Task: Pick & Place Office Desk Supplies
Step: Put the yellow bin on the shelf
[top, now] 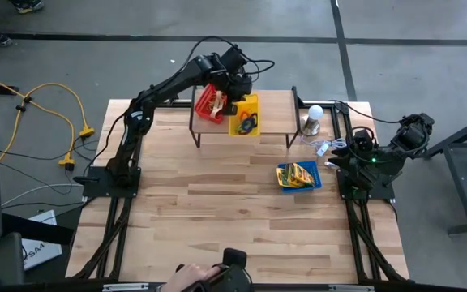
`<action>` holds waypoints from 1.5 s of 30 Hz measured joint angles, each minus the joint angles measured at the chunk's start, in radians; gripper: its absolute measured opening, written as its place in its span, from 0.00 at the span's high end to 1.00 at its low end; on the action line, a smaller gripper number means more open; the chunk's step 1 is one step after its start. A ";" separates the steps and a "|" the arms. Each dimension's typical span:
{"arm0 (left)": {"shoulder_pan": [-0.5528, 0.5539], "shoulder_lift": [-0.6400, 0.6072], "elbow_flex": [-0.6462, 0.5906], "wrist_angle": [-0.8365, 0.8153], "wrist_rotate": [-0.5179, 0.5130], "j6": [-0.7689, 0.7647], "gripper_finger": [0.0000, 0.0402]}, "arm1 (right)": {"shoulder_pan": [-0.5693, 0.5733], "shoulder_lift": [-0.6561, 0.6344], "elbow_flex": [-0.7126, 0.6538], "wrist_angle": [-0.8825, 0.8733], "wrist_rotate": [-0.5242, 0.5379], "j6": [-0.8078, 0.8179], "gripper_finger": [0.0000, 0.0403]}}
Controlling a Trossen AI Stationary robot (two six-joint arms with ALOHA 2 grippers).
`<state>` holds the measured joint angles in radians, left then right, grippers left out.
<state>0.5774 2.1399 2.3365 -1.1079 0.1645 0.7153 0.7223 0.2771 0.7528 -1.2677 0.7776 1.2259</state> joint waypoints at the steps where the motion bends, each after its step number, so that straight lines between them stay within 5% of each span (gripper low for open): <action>1: 0.004 0.000 0.000 0.006 -0.005 0.001 1.00 | 0.000 0.000 0.000 0.000 0.000 0.000 0.43; 45: 0.071 -0.001 -0.001 -0.093 -0.063 0.133 1.00 | 0.000 0.000 0.000 0.000 0.000 0.000 0.43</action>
<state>0.6479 2.1391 2.3356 -1.2008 0.1016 0.8478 0.7223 0.2774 0.7528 -1.2677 0.7775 1.2263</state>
